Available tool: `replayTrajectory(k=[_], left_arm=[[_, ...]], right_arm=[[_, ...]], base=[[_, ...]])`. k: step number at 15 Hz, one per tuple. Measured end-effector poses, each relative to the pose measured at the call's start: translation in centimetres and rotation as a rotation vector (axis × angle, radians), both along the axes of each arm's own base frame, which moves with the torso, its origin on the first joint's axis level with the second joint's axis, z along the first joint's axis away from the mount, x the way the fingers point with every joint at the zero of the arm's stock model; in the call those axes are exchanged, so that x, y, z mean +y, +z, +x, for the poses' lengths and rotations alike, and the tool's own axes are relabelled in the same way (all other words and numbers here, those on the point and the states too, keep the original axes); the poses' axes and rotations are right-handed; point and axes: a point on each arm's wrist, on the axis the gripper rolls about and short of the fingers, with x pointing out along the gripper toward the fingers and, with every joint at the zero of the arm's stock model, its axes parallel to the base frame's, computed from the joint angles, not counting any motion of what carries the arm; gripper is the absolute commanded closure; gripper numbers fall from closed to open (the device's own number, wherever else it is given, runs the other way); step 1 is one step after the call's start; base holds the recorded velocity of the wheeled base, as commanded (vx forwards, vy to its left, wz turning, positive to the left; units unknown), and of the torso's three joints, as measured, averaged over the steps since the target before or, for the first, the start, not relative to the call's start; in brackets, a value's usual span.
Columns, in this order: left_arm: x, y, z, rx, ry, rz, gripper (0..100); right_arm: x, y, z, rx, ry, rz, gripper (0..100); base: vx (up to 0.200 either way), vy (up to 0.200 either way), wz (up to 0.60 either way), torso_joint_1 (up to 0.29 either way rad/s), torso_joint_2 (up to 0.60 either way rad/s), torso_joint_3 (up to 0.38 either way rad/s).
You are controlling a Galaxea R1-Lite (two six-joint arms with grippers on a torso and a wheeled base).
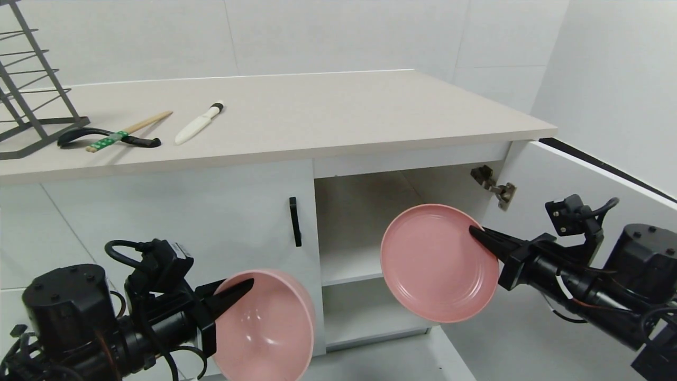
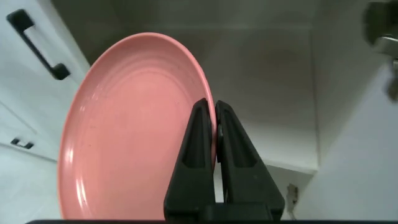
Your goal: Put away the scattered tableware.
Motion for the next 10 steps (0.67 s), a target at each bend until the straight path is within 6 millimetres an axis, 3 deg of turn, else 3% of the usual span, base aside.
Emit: replayTrajectory(k=[4, 10], left_arm=[[-0.1, -0.4, 0.2, -0.001, 0.001, 0.002, 100], [-0.5, -0.6, 0.2, -0.003, -0.021, 0.008, 100]], right_arm=[[1.2, -1.6, -0.9, 0.078, 0.058, -0.028, 100], [3.3, -4.6, -0.1, 0.173, 0.124, -0.067, 100]], base=[[0.0, 0.0, 0.0, 0.0, 0.0, 0.0], [0.0, 0.0, 0.0, 0.0, 0.0, 0.008]])
